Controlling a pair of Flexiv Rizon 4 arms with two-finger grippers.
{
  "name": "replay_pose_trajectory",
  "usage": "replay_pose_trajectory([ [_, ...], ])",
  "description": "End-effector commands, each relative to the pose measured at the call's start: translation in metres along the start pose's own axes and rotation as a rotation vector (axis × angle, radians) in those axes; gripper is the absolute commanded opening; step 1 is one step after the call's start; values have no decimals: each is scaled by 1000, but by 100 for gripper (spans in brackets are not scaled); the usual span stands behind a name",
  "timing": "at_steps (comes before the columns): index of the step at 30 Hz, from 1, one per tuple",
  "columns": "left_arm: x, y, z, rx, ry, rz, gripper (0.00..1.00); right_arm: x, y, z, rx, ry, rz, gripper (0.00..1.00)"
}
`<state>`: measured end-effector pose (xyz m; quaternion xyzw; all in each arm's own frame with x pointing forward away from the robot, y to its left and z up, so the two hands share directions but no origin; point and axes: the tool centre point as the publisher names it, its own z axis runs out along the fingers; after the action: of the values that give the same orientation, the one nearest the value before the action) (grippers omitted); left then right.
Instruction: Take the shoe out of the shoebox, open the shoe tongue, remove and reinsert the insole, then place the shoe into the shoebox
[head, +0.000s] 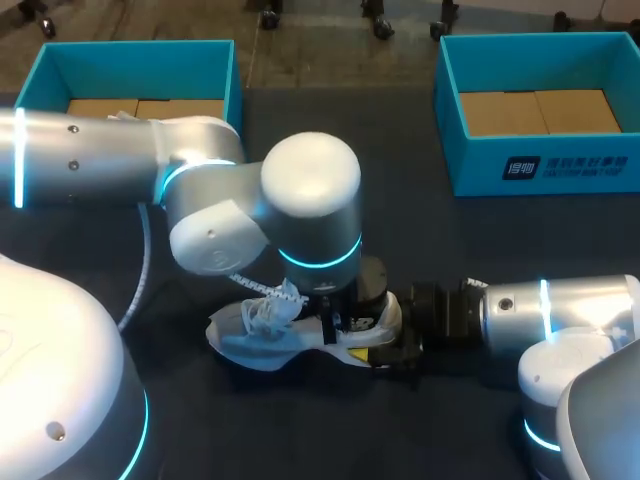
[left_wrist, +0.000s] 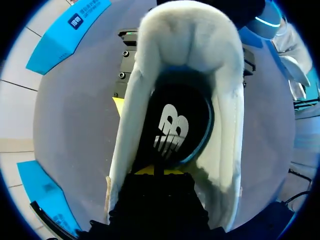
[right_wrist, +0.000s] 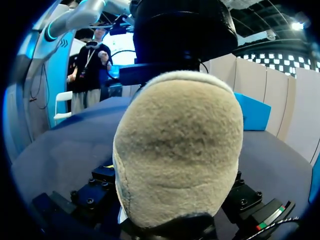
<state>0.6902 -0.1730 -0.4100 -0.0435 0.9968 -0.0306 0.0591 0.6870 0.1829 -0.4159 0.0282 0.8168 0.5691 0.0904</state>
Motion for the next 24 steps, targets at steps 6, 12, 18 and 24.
replay_pose_trajectory([
  [6, -4, 8, -13, 74, 127, 32, 0, 3, 0, 3, 3, 1, -3, 0],
  [12, 3, 12, -31, 112, 169, 32, 0, 3, 0, 3, 3, 1, -3, 0],
  [18, 3, 13, -42, 145, 253, 37, 0, 3, 0, 3, 3, 1, -3, 0],
  [24, 3, 11, -54, 183, 278, 46, 0, 3, 0, 3, 3, 1, -3, 0],
])
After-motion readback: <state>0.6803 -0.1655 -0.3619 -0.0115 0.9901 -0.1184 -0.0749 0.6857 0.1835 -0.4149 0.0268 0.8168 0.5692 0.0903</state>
